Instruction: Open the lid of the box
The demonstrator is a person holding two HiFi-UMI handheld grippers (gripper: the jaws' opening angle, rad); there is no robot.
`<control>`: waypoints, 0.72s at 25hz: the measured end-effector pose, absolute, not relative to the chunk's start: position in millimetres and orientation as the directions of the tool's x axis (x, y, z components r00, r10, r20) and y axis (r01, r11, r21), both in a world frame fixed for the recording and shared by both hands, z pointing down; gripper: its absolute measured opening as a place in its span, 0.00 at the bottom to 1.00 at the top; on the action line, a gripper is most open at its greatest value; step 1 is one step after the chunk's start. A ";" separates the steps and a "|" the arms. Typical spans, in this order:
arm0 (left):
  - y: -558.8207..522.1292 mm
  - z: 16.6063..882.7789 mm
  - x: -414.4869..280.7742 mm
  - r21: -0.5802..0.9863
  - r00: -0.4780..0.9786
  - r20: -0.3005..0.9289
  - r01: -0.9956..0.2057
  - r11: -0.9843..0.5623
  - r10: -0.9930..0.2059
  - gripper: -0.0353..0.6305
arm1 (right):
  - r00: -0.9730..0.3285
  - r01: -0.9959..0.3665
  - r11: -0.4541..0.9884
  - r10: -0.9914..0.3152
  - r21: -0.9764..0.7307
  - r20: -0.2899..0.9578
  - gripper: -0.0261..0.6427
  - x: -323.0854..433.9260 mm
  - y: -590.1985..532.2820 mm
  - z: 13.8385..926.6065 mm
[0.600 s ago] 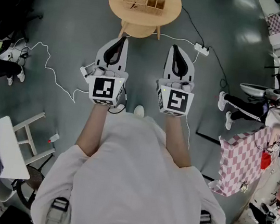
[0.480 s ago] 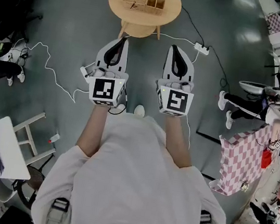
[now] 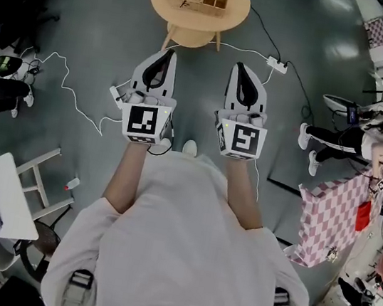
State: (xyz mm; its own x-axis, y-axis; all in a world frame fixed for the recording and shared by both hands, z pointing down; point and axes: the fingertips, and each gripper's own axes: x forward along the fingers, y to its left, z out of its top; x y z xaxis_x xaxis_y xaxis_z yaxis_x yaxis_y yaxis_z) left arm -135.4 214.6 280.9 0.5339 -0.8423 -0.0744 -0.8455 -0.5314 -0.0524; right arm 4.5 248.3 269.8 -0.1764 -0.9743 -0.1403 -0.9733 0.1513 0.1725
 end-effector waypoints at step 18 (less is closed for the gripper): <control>204.3 304.4 -83.0 -0.015 0.526 -0.024 -0.851 -0.525 -0.850 0.04 | -0.185 -0.980 0.173 -0.974 0.100 -0.129 0.03 71.4 247.5 288.6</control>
State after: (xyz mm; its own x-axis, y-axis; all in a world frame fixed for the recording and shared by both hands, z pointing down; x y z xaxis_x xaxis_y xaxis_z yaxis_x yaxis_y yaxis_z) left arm -83.0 204.3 304.4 0.5257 -0.8503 -0.0237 -0.8507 -0.5255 -0.0151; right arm 71.4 247.5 288.6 -0.1850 -0.9742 -0.1293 -0.9799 0.1728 0.1000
